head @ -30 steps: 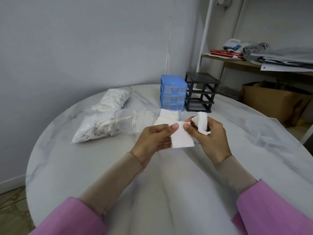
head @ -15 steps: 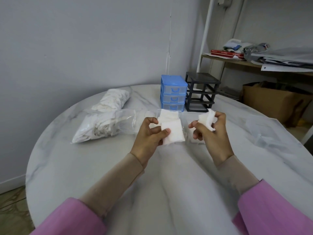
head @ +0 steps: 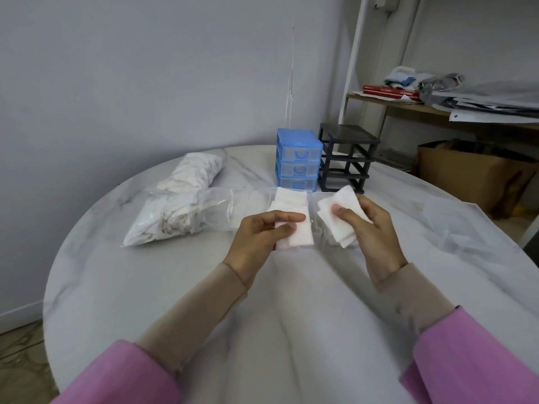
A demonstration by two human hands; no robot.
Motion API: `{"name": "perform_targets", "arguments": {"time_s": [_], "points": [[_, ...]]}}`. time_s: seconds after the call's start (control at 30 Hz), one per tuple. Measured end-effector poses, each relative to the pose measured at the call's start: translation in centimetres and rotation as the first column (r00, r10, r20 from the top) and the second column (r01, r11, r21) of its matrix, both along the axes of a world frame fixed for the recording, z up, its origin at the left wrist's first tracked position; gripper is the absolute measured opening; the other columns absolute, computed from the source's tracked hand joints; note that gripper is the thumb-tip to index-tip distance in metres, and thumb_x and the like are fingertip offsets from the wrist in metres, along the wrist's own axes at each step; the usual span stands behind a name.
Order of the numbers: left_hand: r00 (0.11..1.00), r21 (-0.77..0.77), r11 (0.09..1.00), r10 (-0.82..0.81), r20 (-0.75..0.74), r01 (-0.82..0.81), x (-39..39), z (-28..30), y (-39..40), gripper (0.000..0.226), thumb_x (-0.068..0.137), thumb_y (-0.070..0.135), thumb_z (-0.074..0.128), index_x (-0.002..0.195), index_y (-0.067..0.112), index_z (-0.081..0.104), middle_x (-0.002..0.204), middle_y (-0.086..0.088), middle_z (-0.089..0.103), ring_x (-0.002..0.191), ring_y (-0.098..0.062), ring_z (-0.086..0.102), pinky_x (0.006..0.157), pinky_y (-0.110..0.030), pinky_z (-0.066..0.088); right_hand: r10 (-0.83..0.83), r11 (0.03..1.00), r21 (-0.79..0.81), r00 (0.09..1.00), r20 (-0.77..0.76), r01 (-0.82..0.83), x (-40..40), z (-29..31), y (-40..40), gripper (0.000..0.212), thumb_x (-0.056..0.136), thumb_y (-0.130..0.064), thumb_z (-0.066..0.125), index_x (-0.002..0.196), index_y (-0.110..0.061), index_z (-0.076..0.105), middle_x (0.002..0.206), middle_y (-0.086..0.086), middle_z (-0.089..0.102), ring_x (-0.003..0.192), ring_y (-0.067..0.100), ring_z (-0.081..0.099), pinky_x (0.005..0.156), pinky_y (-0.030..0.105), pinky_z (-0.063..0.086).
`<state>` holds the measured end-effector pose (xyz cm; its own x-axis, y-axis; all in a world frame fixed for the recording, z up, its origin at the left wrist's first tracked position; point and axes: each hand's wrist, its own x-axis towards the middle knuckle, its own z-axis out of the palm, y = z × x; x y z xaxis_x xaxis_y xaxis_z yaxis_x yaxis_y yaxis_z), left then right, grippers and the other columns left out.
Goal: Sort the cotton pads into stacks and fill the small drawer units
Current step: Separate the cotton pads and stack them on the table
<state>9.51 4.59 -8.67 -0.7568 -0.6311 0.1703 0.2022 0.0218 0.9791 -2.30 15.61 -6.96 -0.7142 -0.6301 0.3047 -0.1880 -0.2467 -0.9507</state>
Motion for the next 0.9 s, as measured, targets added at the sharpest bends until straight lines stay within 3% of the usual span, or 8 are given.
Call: {"name": "perform_targets", "arguments": {"time_s": [0.1,0.23,0.37,0.47,0.57,0.67,0.8,0.9], "points": [[1.000,-0.039,0.999,0.021,-0.023,-0.022,0.0,-0.1,0.0,0.025,0.081,-0.011,0.060,0.102,0.001,0.067,0.082,0.003,0.068,0.069,0.001,0.064,0.064,-0.012,0.051,0.048,0.998,-0.045,0.999,0.021,-0.047,-0.1,0.0,-0.1,0.013,0.084,-0.003,0.062,0.088,-0.015,0.063,0.079,-0.007,0.067,0.068,-0.001,0.062,0.061,0.014,0.049],[0.998,-0.100,0.993,0.052,-0.030,-0.055,0.1,-0.1,0.0,0.027,0.081,-0.015,0.057,0.101,0.004,0.060,0.077,-0.004,0.066,0.061,-0.002,0.063,0.056,-0.014,0.049,0.100,0.994,-0.052,0.991,0.092,-0.096,-0.1,-0.1,-0.2,0.016,0.080,-0.004,0.066,0.093,-0.010,0.059,0.075,-0.006,0.072,0.070,0.005,0.066,0.060,0.018,0.052],[1.000,0.006,1.000,0.007,-0.019,-0.007,-0.1,-0.1,0.3,0.040,0.087,-0.009,0.054,0.120,0.013,0.047,0.085,-0.009,0.068,0.067,-0.007,0.067,0.063,-0.020,0.056,0.124,0.992,-0.020,0.985,0.117,-0.123,0.0,-0.4,-0.4,0.026,0.080,0.001,0.065,0.091,-0.015,0.049,0.065,-0.005,0.071,0.058,0.005,0.065,0.048,0.015,0.047],[1.000,0.059,0.998,-0.002,0.024,0.001,-0.2,-0.2,0.3,0.040,0.088,-0.003,0.056,0.125,0.009,0.048,0.089,-0.009,0.067,0.071,-0.008,0.066,0.064,-0.020,0.055,0.162,0.986,0.015,0.984,0.079,-0.164,0.0,-0.8,-0.6,0.024,0.080,0.001,0.065,0.090,-0.013,0.049,0.065,-0.004,0.071,0.060,0.005,0.067,0.048,0.016,0.048],[0.996,0.047,0.997,-0.066,0.062,0.064,-0.2,-0.2,0.5,0.028,0.091,0.003,0.053,0.117,0.001,0.059,0.095,-0.009,0.069,0.073,-0.007,0.068,0.068,-0.017,0.055,0.176,0.983,0.044,0.984,0.007,-0.176,-0.2,-1.1,-0.7,0.012,0.079,-0.003,0.066,0.085,-0.008,0.057,0.075,-0.003,0.071,0.067,0.006,0.067,0.056,0.018,0.052],[0.992,0.065,0.993,-0.104,0.065,0.100,-0.1,-0.1,0.7,0.021,0.094,0.007,0.049,0.107,0.005,0.065,0.093,-0.006,0.070,0.078,-0.008,0.068,0.073,-0.020,0.056,0.141,0.989,0.045,0.989,-0.052,-0.139,-0.3,-1.3,-0.8,0.007,0.079,-0.007,0.067,0.079,-0.008,0.060,0.077,0.000,0.066,0.065,0.006,0.064,0.061,0.018,0.052],[0.997,0.176,0.983,-0.060,0.045,0.052,-0.4,0.2,0.7,0.023,0.096,0.012,0.045,0.087,0.014,0.066,0.076,0.004,0.071,0.068,-0.005,0.067,0.064,-0.020,0.057,0.099,0.993,0.072,0.990,-0.097,-0.093,-0.3,-1.3,-0.8,0.014,0.071,-0.022,0.072,0.075,-0.013,0.062,0.075,0.002,0.064,0.070,0.014,0.061,0.066,0.029,0.052],[0.996,0.177,0.982,-0.079,0.040,0.071,-0.3,0.2,0.8,0.025,0.097,0.013,0.042,0.088,0.016,0.065,0.071,0.008,0.072,0.066,-0.004,0.068,0.064,-0.019,0.056,0.071,0.995,0.085,0.990,-0.119,-0.061,-0.2,-1.3,-0.8,0.024,0.061,-0.033,0.072,0.074,-0.015,0.063,0.077,0.005,0.064,0.075,0.024,0.057,0.073,0.037,0.050]]}}
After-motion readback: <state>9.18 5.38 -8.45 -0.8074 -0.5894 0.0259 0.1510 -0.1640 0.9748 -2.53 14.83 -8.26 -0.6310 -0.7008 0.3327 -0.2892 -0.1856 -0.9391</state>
